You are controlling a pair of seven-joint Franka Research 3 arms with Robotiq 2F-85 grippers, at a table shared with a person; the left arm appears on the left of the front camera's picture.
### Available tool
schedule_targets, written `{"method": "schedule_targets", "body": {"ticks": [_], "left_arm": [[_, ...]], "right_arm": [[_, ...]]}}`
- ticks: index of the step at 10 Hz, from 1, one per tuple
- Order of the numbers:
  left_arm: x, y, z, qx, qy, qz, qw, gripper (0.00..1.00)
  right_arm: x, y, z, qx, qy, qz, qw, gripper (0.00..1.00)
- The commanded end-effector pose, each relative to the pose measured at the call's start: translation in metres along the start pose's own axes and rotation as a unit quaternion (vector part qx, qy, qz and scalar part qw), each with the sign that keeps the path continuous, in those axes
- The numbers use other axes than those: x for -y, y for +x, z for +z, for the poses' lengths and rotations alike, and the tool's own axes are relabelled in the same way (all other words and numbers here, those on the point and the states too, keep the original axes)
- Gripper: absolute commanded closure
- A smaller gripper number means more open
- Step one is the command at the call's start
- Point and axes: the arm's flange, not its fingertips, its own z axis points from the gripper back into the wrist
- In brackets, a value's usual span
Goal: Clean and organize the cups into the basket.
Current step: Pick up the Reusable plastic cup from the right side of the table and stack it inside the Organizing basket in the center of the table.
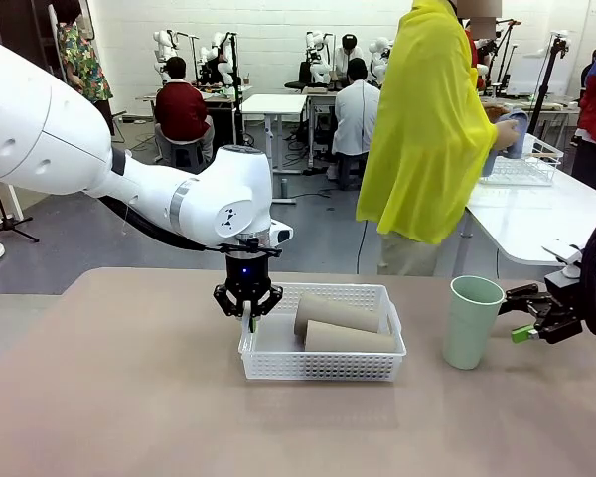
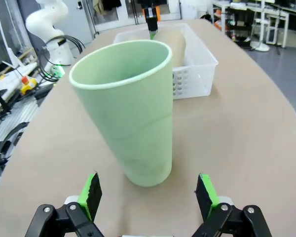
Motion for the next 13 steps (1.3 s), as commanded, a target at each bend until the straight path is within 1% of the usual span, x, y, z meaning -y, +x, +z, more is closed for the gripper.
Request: {"method": "schedule_targets", "body": {"ticks": [1, 3, 4, 9, 10, 11, 13], "left_arm": [[0.000, -0.002, -0.001, -0.001, 0.003, -0.002, 1.000, 1.00], [0.000, -0.002, -0.001, -0.001, 0.003, -0.002, 1.000, 1.00], [0.000, -0.002, -0.001, -0.001, 0.003, -0.002, 1.000, 1.00], [0.000, -0.002, -0.001, -0.001, 0.003, -0.002, 1.000, 1.00], [0.000, -0.002, -0.001, -0.001, 0.003, -0.002, 1.000, 1.00], [0.000, -0.002, -0.001, -0.001, 0.003, -0.002, 1.000, 1.00], [0.000, -0.002, -0.001, -0.001, 0.003, -0.002, 1.000, 1.00]], "right_arm": [[0.000, 0.003, -0.014, 0.006, 0.009, 0.004, 1.000, 0.00], [-0.008, 0.006, -0.020, 0.011, 0.014, 0.000, 1.000, 0.00], [0.000, 0.004, -0.013, 0.002, 0.013, 0.002, 1.000, 0.00], [-0.001, 0.003, -0.014, 0.003, 0.014, 0.001, 1.000, 0.00], [-0.001, 0.004, -0.019, 0.002, -0.008, 0.020, 1.000, 0.00], [0.002, 0.002, -0.026, -0.001, -0.022, 0.025, 0.999, 0.00], [0.005, 0.000, -0.033, 0.014, -0.009, 0.023, 1.000, 0.00]]}}
